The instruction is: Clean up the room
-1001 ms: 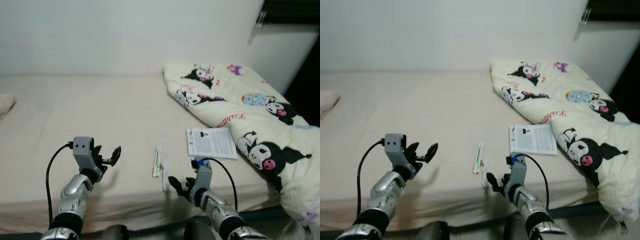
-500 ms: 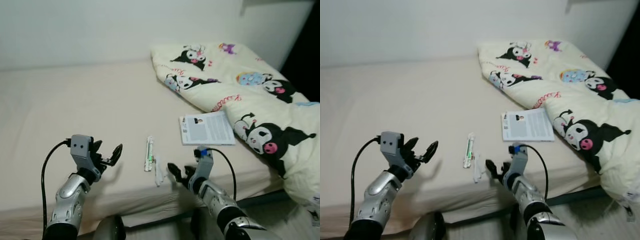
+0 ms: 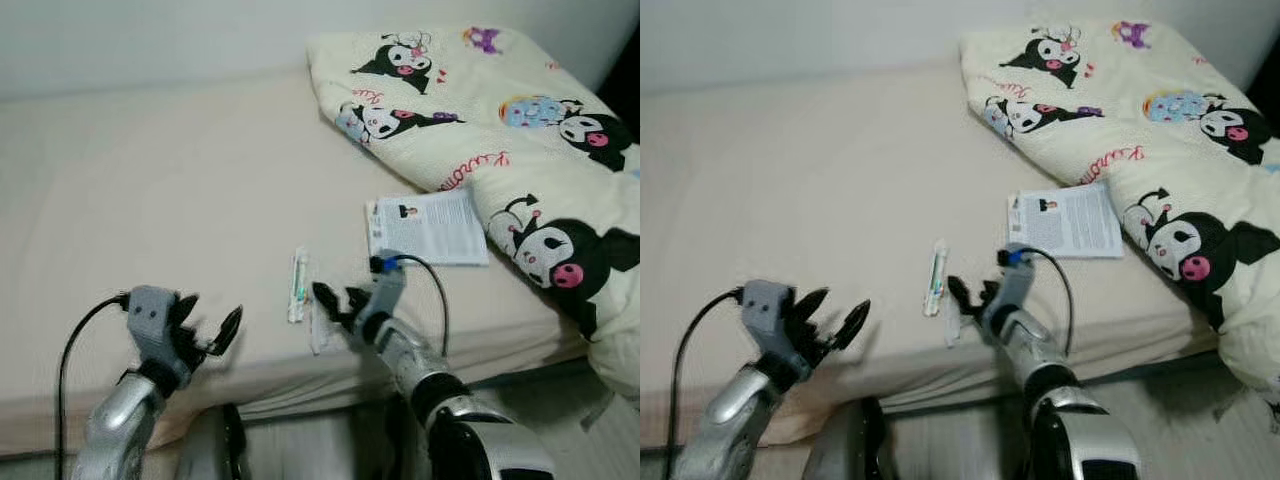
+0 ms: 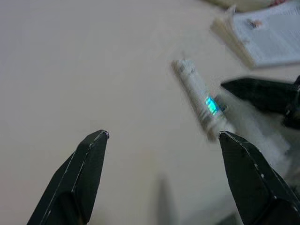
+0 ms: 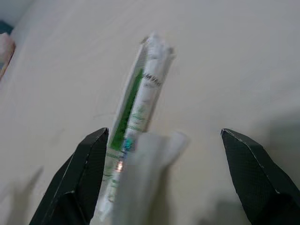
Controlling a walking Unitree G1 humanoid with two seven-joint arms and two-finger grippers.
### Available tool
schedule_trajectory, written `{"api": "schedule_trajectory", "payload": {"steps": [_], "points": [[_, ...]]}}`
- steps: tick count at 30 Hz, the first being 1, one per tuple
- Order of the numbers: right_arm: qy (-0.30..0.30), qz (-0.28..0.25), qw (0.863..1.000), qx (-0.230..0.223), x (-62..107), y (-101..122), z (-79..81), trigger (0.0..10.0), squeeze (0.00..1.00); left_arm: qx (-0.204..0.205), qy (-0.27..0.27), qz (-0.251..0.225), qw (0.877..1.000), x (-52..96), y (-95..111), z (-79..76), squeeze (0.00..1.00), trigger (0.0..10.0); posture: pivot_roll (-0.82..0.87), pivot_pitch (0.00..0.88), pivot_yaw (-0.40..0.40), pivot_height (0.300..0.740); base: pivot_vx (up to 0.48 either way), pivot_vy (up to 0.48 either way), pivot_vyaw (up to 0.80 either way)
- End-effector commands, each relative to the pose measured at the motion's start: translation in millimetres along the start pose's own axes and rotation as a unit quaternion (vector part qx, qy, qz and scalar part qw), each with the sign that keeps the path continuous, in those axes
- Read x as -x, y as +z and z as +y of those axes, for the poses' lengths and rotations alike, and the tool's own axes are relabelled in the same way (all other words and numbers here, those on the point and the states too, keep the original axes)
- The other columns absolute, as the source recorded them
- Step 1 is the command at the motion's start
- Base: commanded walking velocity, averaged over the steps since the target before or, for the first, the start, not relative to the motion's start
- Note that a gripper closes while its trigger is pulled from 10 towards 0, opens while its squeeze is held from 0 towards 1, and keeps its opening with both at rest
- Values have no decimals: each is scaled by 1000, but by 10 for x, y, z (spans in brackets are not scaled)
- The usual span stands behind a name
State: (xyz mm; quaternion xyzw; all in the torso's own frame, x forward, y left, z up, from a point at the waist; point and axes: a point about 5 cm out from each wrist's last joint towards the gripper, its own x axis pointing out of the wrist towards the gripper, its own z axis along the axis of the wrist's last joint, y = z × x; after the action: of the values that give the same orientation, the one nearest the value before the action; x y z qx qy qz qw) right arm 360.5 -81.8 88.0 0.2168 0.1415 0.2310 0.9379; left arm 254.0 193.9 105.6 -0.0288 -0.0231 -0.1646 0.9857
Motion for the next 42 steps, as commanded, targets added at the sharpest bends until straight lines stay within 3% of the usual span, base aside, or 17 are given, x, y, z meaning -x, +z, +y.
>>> {"api": "schedule_trajectory", "payload": {"steps": [1,3,5,7,10,13,16,17,19,20,34,42], "points": [[17,10,999,-26,-60,-41,125,10000,0,-1,-6,26,1000,101,-29,-32,0,10000,199,361,34,525,0,0,0],[34,0,999,-40,-132,29,254,10000,0,-1,-13,39,999,172,-40,-86,0,10000,199,374,35,525,0,0,0],[34,0,999,-40,-132,29,254,10000,0,-1,-13,39,999,172,-40,-86,0,10000,199,374,35,525,0,0,0],[45,6,998,-38,-187,39,372,10000,0,0,-17,47,999,220,-42,-137,0,10000,198,392,34,525,0,0,0],[44,15,999,-28,-211,24,425,10000,0,1,-19,52,998,240,-39,-161,0,10000,196,395,33,525,0,0,0],[11,68,997,24,-261,-84,531,10000,0,4,-21,62,998,275,-43,-193,0,10000,193,402,33,525,0,0,0],[-5,86,995,54,-265,-120,540,10000,0,5,-21,65,998,282,-40,-202,0,10000,188,400,30,525,0,0,0],[-15,106,990,88,-270,-166,561,8235,0,7,-20,71,997,287,-35,-215,0,10000,187,397,26,525,0,0,0],[-15,106,990,88,-270,-166,561,8235,0,7,-20,71,997,287,-35,-215,0,10000,187,397,26,525,0,0,0],[-22,110,990,91,-267,-179,553,0,0,7,-20,74,997,285,-35,-220,0,10000,187,390,22,525,0,0,0],[-51,108,990,71,-238,-171,450,0,0,9,-14,78,997,227,-42,-222,0,10000,173,327,3,525,0,0,0],[-50,65,996,20,-142,-109,219,0,0,15,-3,48,999,-82,-31,-206,0,10000,138,210,-28,525,0,0,0]]}}
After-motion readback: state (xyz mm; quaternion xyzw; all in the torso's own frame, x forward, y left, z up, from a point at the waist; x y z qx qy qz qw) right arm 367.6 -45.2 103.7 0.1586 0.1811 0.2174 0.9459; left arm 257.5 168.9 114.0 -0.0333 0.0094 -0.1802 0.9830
